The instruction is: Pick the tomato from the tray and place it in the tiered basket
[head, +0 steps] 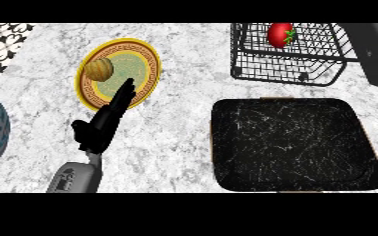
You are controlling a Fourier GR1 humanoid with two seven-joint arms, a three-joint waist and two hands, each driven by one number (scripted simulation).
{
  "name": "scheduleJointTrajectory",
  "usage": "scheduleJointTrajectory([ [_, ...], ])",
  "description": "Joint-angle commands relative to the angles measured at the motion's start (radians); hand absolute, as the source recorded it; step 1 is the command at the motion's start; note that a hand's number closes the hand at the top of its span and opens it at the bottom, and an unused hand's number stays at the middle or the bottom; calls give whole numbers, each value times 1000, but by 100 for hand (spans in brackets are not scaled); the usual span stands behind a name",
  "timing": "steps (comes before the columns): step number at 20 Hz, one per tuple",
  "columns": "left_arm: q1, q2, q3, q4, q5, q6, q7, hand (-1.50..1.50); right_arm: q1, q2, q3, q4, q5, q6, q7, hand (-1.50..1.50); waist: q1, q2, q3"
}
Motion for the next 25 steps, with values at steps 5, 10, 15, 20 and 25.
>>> scheduleJointTrajectory([
  [5, -4, 5, 15, -7, 3, 2, 12, 0, 2, -128, -17, -75, 11, -225, 2, -150, -6, 0, 0],
  [10, 21, -12, -11, -6, -35, 25, -37, 0, 54, -233, -38, -104, 25, -396, -58, -150, -2, 6, 0],
  [15, -12, 12, 18, 4, -3, -6, 7, 0, 169, -380, -158, -106, -78, -328, -206, -150, -13, 7, 3],
  [20, 20, 10, 14, -27, 11, -19, 14, 0, 252, -537, -241, -71, -149, -184, -264, -150, -2, 8, 4],
  [25, 31, 11, 24, -10, 16, -28, -23, 0, 369, -659, -256, -36, -158, -24, -325, -150, -2, 11, 5],
])
